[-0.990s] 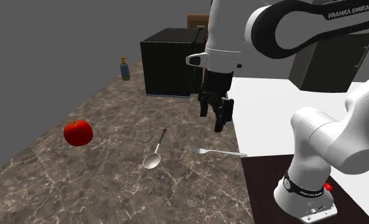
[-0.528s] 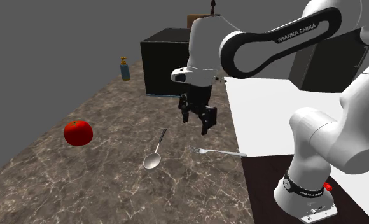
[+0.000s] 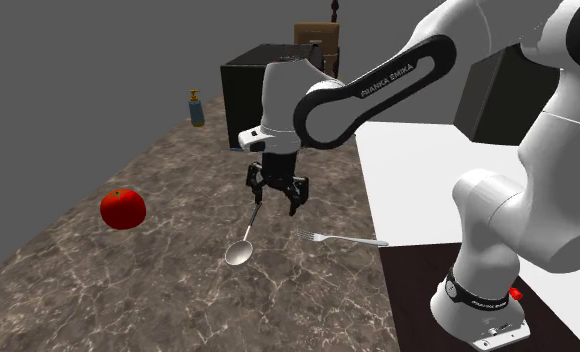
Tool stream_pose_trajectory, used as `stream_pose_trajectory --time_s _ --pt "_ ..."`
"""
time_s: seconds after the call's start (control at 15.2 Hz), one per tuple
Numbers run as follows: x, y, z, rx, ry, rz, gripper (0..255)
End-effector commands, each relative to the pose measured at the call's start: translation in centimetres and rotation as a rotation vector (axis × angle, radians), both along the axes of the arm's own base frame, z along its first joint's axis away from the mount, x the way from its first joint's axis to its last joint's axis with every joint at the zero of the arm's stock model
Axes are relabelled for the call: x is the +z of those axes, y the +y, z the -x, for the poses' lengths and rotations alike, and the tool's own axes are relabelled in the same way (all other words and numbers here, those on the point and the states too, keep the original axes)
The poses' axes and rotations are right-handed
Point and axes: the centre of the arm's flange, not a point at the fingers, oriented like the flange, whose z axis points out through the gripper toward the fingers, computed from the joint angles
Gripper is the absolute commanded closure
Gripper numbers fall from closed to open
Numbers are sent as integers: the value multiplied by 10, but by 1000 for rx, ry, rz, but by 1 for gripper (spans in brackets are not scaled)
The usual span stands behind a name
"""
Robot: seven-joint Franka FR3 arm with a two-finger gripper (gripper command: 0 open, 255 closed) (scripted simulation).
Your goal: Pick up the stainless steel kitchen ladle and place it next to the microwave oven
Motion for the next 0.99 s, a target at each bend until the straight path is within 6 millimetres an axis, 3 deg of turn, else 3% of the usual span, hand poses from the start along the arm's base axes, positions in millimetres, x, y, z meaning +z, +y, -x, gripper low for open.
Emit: stream_pose_trajectory --time_s 0.0,0.26,0.79,0.92 --pt "-18 -8 -23 111 -7 20 0" --pt "-46 -18 -65 314 -19 54 0" --pt "-85 -18 -69 314 -19 54 0" --pt "-85 -18 -69 314 -19 54 0"
